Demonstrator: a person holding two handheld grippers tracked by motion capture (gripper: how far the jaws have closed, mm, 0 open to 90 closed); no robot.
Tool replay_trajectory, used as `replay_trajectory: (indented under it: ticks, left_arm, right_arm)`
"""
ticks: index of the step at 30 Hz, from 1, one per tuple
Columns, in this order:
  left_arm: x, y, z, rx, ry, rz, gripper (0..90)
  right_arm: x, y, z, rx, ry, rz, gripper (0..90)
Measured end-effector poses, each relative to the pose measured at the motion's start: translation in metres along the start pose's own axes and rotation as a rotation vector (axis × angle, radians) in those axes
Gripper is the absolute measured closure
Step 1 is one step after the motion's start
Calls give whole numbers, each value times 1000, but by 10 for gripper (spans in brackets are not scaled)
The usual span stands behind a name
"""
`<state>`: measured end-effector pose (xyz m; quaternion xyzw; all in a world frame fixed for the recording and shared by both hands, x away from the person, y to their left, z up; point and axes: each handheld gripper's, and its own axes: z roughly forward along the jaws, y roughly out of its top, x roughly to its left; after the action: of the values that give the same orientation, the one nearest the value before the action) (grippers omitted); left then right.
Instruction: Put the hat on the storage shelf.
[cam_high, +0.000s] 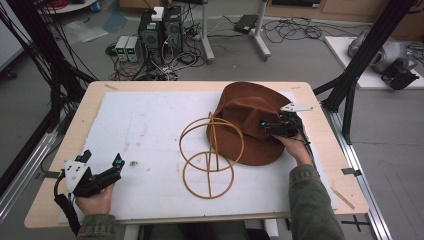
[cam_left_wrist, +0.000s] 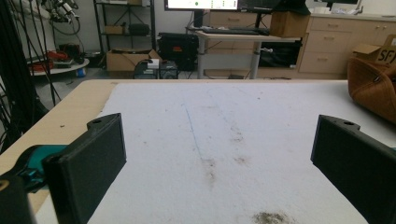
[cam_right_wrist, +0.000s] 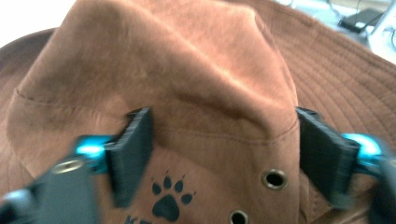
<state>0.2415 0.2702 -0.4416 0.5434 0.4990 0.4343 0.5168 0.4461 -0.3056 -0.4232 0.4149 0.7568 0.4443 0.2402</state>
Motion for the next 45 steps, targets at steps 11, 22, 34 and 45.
replay_trajectory:
  ticks: [11, 22, 34, 45]
  left_arm:
    - [-1, 0, 1, 6, -6, 7, 36]
    - [-2, 0, 2, 7, -6, 10, 36]
    - [-2, -1, 2, 10, -8, 14, 36]
    - [-3, -1, 3, 10, -9, 15, 36]
  right_arm:
    - [-1, 0, 0, 65, -18, -19, 789]
    - [1, 1, 0, 98, -45, -19, 879]
    - [-2, 2, -4, 90, -22, 61, 884]
    - [-4, 4, -11, 22, -2, 142, 884]
